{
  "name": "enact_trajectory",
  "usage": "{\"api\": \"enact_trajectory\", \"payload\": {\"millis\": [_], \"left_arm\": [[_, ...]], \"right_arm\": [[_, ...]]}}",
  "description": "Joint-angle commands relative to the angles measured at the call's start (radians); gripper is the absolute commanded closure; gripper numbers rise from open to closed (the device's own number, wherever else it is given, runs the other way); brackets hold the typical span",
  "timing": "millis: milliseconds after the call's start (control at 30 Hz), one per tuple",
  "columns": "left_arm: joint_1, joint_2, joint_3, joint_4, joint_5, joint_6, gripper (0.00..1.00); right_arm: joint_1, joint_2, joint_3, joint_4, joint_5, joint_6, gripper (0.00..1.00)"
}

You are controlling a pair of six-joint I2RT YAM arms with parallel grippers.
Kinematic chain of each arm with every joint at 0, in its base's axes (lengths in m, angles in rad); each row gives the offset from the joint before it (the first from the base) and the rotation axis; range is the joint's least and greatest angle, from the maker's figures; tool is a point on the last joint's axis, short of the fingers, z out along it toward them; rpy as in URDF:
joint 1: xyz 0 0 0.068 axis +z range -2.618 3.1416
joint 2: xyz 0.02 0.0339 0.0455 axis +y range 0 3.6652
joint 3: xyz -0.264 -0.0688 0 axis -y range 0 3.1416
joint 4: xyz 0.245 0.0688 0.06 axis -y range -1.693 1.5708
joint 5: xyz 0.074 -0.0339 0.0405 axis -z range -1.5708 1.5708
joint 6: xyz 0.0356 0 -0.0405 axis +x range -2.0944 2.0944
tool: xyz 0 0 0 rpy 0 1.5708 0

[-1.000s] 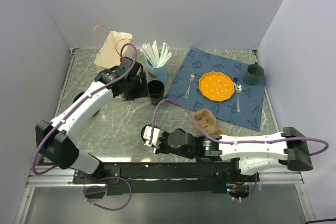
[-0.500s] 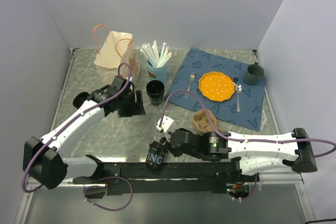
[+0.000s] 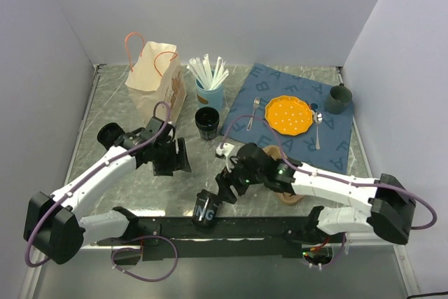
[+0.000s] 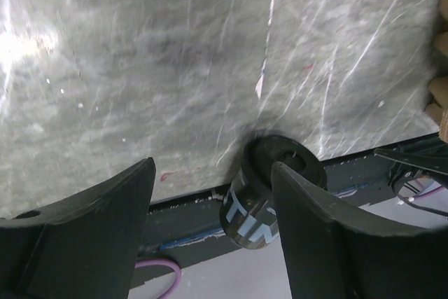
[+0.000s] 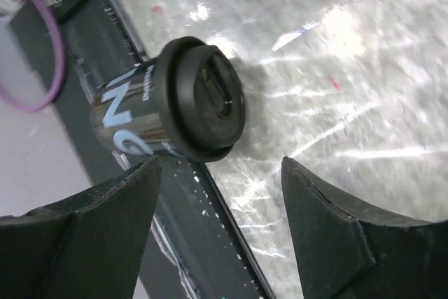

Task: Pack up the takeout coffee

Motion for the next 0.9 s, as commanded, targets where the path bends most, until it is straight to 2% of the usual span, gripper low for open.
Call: {"api": "enact_trajectory", "payload": {"millis": [0,33,200,367,600,867], "left_arm": [[-0.002,-0.035,-0.033,0.004,0.034,-0.046,0.27],[-0.002,-0.034,-0.036,0.002,0.033,-0.049,0.27],[-0.002,-0.067,-0.066,0.002,0.015,-0.070,0.27],[-0.002,-0.073,-0.111,0.002,0.031,-0.101,0.28],[-0.002,-0.127,-0.166,0.004,0.062,-0.153,0.30],[-0.002,-0.127,-0.195,0.020,0.077,-0.167,0.33]], "right_arm": [[-0.072,0.105,0.132,-0.007,-0.332,-0.146,0.23],[-0.075,0.125,0.148,-0.020,-0.394,-0.179,0.23],[-0.078,0.202,0.192,-0.011,-0.482,-0.210,0.23],[-0.079,0.257,0.232,-0.012,-0.388,-0.261,0.22],[-0.084,0.334,0.294,0.003,-0.384,-0.318,0.22],[-0.035,0.383,0.337,0.022,-0.319,-0.347,0.27]]}}
